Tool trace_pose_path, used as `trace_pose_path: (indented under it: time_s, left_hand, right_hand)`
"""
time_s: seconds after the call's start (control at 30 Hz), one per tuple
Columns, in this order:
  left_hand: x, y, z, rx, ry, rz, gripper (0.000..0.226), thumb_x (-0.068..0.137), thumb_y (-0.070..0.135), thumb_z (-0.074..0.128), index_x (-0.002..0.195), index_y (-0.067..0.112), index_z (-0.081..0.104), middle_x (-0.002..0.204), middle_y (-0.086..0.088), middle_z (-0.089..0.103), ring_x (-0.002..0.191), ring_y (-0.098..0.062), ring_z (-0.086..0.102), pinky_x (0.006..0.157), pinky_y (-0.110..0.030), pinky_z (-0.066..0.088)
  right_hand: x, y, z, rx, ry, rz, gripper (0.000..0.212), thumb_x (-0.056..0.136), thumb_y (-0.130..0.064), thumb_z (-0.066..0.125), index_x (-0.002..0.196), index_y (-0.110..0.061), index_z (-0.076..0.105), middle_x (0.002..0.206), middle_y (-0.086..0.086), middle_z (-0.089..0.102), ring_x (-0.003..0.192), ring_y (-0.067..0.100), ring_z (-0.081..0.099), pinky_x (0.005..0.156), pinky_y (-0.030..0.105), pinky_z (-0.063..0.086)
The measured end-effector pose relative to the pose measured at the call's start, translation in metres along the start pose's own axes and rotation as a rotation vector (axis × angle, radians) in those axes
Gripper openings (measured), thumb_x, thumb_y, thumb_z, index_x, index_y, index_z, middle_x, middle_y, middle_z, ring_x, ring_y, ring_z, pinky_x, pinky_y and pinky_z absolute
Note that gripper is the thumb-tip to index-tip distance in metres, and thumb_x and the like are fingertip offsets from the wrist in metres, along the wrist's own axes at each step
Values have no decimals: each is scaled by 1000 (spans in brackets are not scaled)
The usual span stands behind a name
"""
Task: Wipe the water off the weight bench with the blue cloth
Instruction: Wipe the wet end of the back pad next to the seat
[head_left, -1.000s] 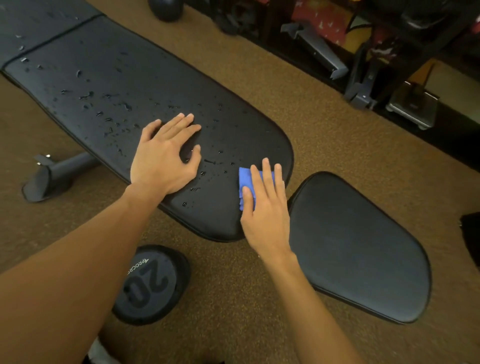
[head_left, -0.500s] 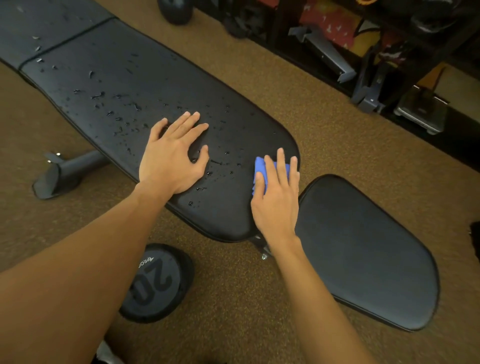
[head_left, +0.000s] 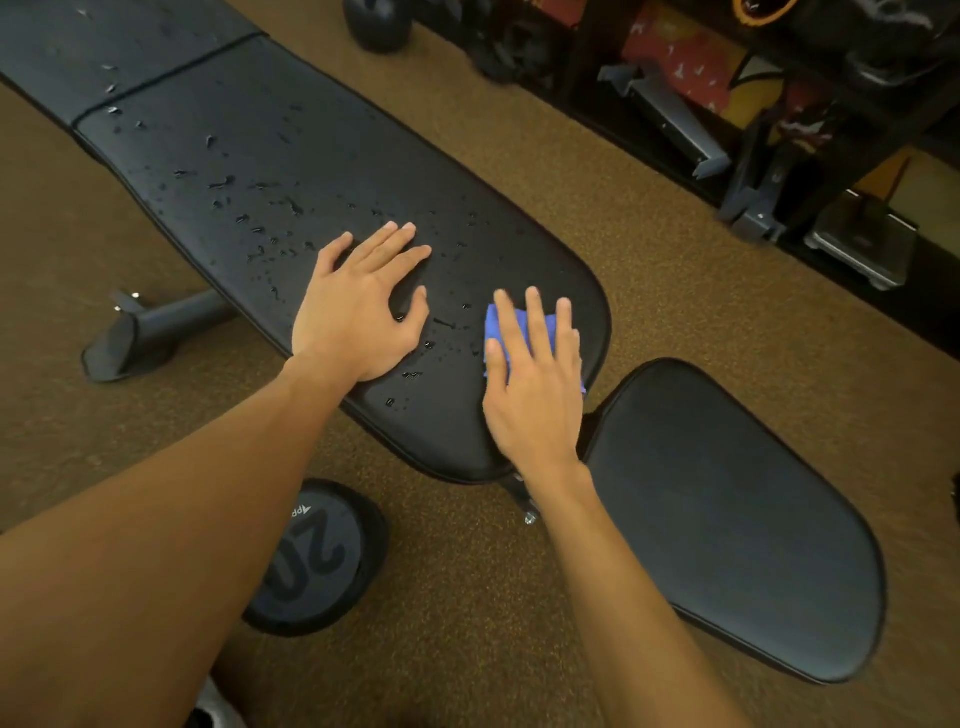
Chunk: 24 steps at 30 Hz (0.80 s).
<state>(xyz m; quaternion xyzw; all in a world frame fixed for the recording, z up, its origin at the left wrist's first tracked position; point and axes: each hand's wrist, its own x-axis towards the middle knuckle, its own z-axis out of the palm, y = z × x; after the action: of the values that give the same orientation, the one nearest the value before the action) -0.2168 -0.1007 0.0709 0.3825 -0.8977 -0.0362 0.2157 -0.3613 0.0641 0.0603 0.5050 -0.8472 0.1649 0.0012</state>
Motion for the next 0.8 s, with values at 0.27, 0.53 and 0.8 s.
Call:
trace_pose_path:
  time_s: [0.27,0.53,0.8]
  left_hand:
    - [0,-1,0,-7,-1,-4,51,105,45,45,152,27,56,167,7,41,158,-7,29,129,-46,20]
    - [0,-1,1,-5,9,2,51,105,43,47,151,26,56,166,6,43,157,-8,31,129,-46,21]
    - [0,-2,1,-5,3,0,49,106,40,44,152,26,56,166,6,43,157,-8,31,129,-45,20]
  right_hand:
    - [-5,19,0,38,53,12,50,115,-42,32,162,-29,43,175,3,27,164,33,12,128,52,26]
    - [-20,4,-8,47,-69,-251,50,116,-40,32,164,-28,38,176,-3,23,165,25,5,131,50,21]
    - [15,-19,2,22,-24,-93,53,116,-38,27,167,-23,32,177,3,20,165,29,2,133,50,10]
